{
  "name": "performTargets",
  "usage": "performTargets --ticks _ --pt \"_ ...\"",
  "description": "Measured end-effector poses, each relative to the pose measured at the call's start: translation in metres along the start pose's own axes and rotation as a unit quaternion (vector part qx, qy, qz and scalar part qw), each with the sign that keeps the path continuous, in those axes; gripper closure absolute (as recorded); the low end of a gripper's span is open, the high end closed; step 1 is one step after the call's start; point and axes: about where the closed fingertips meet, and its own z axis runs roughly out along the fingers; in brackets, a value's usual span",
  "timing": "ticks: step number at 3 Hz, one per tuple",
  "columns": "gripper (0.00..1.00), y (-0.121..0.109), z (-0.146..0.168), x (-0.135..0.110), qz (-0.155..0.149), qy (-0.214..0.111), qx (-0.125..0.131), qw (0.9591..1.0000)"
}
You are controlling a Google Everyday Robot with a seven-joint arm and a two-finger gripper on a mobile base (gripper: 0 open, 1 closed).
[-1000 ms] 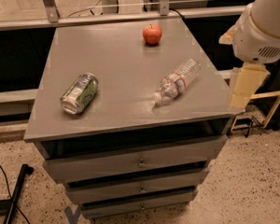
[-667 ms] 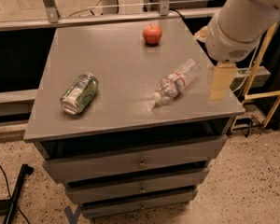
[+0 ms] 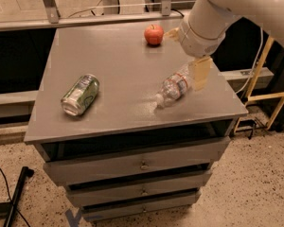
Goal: Move water bottle near green can
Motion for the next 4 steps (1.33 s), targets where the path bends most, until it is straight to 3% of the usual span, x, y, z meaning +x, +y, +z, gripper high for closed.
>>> performTargets --ticks 1,2,3,4 --pt "0.0 -0.01 0.022 -0.01 -0.062 -0.035 -0.031 0.997" --pt "0.01 -0.009 0.061 -0.008 -0.099 -0.046 -0.088 0.9901" --pt "0.3 -0.006 0.084 0.005 -0.101 -0.035 -0.12 0.987" --pt "0.54 -0.01 0.086 0.011 -0.092 -0.007 -0.116 0.9889"
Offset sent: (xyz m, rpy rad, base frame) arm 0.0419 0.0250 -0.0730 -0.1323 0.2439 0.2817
